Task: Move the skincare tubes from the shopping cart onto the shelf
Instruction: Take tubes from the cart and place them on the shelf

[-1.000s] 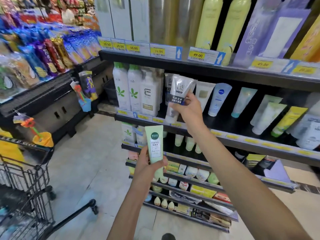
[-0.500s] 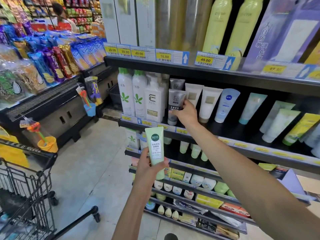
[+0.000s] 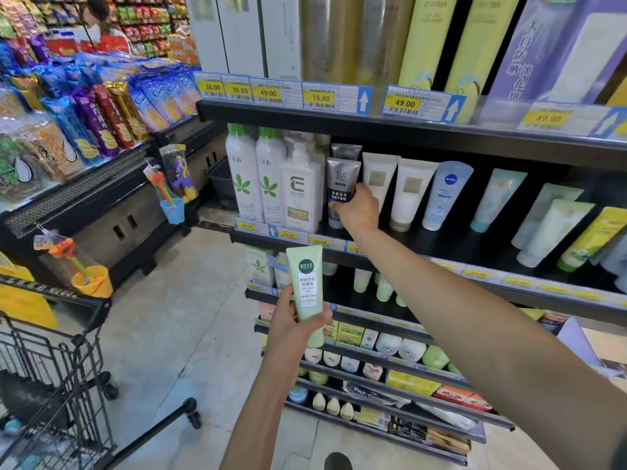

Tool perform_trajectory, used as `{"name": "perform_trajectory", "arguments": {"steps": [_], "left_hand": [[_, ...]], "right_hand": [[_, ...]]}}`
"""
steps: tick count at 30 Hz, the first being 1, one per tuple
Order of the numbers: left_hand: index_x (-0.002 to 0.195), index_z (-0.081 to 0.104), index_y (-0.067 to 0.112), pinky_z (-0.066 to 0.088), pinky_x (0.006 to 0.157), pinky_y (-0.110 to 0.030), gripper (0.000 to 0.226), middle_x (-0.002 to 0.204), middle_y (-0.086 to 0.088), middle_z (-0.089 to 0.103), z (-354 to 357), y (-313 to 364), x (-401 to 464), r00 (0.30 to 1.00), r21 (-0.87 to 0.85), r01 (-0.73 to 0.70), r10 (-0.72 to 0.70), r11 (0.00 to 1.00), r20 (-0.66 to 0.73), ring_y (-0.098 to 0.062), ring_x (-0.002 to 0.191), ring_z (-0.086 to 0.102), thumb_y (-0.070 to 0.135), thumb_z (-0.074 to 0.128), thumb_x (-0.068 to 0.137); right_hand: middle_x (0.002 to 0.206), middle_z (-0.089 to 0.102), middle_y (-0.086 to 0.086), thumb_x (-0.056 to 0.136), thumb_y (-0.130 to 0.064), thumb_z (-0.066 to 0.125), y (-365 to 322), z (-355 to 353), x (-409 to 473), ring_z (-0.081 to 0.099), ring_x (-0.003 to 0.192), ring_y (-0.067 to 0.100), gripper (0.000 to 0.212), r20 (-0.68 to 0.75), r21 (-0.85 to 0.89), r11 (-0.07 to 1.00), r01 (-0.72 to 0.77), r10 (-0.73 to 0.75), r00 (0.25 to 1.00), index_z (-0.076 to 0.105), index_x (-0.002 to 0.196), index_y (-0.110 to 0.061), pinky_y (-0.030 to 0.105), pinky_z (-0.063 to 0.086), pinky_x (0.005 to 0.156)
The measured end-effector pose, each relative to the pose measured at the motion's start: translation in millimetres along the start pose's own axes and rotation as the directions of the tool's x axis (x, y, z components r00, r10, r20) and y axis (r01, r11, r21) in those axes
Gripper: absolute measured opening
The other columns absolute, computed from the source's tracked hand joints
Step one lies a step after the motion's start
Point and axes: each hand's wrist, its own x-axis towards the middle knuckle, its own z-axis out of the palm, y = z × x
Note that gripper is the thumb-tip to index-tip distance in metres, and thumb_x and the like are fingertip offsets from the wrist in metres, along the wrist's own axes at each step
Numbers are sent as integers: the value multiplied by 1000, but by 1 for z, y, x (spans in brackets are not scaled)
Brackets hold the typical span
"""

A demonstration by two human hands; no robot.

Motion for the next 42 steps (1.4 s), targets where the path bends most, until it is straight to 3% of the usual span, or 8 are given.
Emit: {"name": "perform_trajectory", "arguments": {"steps": [12, 15, 19, 24, 27, 31, 37, 42], "left_hand": [[126, 58, 27, 61, 85, -47, 57, 108, -6, 74, -12, -11, 0, 1000, 43, 8, -7, 999, -11, -28, 101, 72, 0, 80, 81], [126, 58, 26, 62, 80, -43, 56, 111, -8, 73, -14, -17, 0, 1000, 47, 15, -15, 999, -13, -28, 99, 72, -1, 80, 82], [125, 58, 29, 58, 91, -54, 56, 108, -5, 74, -17, -27, 0, 999, 94, 38, -36, 995, -14, -30, 103, 71, 5, 82, 81], [129, 56, 27, 60, 88, -46, 59, 109, -2, 74, -12, -44, 1, 997, 91, 76, -76, 993, -7, -28, 104, 71, 3, 81, 82], [122, 58, 30, 61, 86, -42, 56, 109, 1, 75, -6, -59, 5, 992, 110, 126, -125, 986, -22, -21, 102, 73, 0, 81, 81], [124, 58, 24, 59, 91, -49, 56, 109, -4, 74, 3, -85, 13, 977, 168, 213, -207, 963, -51, -28, 105, 71, -1, 81, 79], [129, 59, 22, 60, 92, -46, 60, 118, -2, 71, 26, -121, 38, 971, 301, 238, -237, 924, -40, -25, 111, 67, 16, 85, 75], [130, 57, 20, 58, 85, -30, 51, 120, 3, 69, 46, -137, 69, 988, 429, 153, -149, 890, -43, -12, 109, 65, 11, 79, 84]], "right_hand": [[122, 70, 10, 80, -25, 85, 2, -1, 9, 66, 112, 30, 48, 32, -37, 999, -37, 38, 999, 62, 119, -10, 43, 55, 94], [119, 71, 9, 80, -27, 86, 7, -9, 7, 67, 108, 26, 49, 62, -35, 999, -31, 33, 998, 64, 120, -9, 34, 53, 87], [128, 66, 9, 84, -33, 83, 12, -33, -7, 63, 118, 23, 67, 62, -4, 1000, -30, 31, 998, 56, 140, -7, 26, 47, 93], [101, 70, -6, 92, -19, 71, 28, -80, -65, 67, 95, 4, 28, -97, 162, 980, 115, -100, 990, 69, 119, -20, 20, 53, 88], [91, 72, -8, 94, -15, 64, 60, -101, -111, 69, 88, 10, 16, -61, 185, 964, 190, -182, 981, 72, 105, -23, 26, 56, 81], [90, 70, -8, 98, -15, 62, 132, -105, -138, 66, 88, 10, 12, 96, -17, 993, 113, -111, 989, 72, 100, -22, 29, 56, 83], [127, 65, 12, 100, -28, 59, 239, -87, -127, 57, 123, 31, 38, 271, -496, 861, 114, 28, 962, 63, 135, -13, 41, 49, 99], [121, 66, 19, 98, -26, 59, 283, -72, -115, 59, 112, 40, 42, 291, -636, 744, 205, -14, 957, 62, 136, -7, 46, 49, 97]]}}
